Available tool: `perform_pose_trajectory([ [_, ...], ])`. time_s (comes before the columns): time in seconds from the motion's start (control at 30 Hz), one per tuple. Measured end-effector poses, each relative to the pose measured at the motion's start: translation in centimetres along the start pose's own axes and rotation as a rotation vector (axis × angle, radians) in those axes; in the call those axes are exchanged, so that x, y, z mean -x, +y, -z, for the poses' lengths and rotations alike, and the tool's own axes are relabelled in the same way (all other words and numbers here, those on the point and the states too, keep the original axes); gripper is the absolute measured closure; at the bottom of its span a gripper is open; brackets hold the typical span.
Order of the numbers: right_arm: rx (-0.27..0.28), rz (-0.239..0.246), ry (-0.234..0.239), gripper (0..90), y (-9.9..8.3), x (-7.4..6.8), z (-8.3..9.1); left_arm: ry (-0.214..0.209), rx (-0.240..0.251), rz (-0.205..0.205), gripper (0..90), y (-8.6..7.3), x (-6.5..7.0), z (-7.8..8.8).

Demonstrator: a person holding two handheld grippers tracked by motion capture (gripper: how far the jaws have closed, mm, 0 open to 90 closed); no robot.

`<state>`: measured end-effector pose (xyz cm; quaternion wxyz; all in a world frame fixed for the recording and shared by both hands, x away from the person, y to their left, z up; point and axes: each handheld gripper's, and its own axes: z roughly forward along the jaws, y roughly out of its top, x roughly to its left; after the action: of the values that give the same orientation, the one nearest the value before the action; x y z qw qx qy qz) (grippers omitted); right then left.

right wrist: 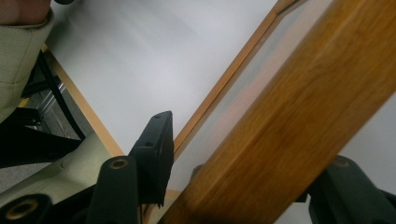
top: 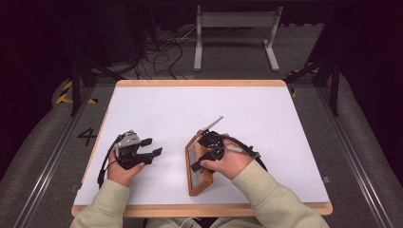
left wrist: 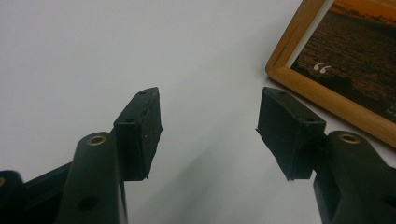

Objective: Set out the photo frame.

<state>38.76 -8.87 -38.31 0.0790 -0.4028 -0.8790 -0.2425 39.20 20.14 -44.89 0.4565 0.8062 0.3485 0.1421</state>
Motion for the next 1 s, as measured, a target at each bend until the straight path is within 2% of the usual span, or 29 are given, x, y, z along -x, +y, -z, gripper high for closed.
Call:
perform_pose_trajectory([
  [0.13, -0.010, -0.033, -0.015, 55.3, 0.0, -0.1, 0.2, 0.001, 0.000, 0.001, 40.3, 0.0, 0.0, 0.0],
  [0.3, -0.016, -0.048, -0.024, 59.6, 0.1, -0.1, 0.3, 0.002, 0.001, -0.006, 40.3, 0.0, -0.1, 0.0],
  [0.37, -0.011, -0.054, -0.041, 66.4, 0.2, -0.1, 0.6, 0.005, 0.004, -0.008, 40.3, 0.0, -0.1, 0.1],
  [0.43, -0.016, -0.069, -0.028, 68.5, 0.3, 0.0, 0.8, 0.005, 0.003, -0.007, 40.3, 0.0, -0.1, 0.1],
  [0.6, -0.022, -0.056, -0.029, 71.1, 0.4, -0.1, 0.8, 0.007, 0.002, -0.007, 40.4, 0.0, -0.1, 0.1],
  [0.7, -0.019, -0.040, -0.013, 73.4, 0.6, -0.3, 1.1, 0.007, 0.004, -0.005, 40.3, 0.0, -0.1, 0.1],
  [0.73, -0.019, -0.020, -0.027, 73.5, 0.6, -0.4, 1.3, 0.006, 0.003, -0.005, 40.3, 0.0, -0.1, 0.1],
  [0.77, -0.021, -0.020, -0.033, 73.5, 0.7, -0.4, 1.4, 0.005, 0.004, -0.006, 40.4, 0.0, -0.1, 0.1],
  [0.93, -0.019, 0.011, -0.030, 73.6, 0.9, 0.0, 2.5, 0.007, 0.003, -0.003, 40.4, 0.0, -0.1, 0.1],
  [1.0, -0.011, 0.038, -0.029, 73.6, 1.1, 0.1, 3.2, 0.007, 0.002, -0.004, 40.4, 0.0, -0.2, 0.1],
])
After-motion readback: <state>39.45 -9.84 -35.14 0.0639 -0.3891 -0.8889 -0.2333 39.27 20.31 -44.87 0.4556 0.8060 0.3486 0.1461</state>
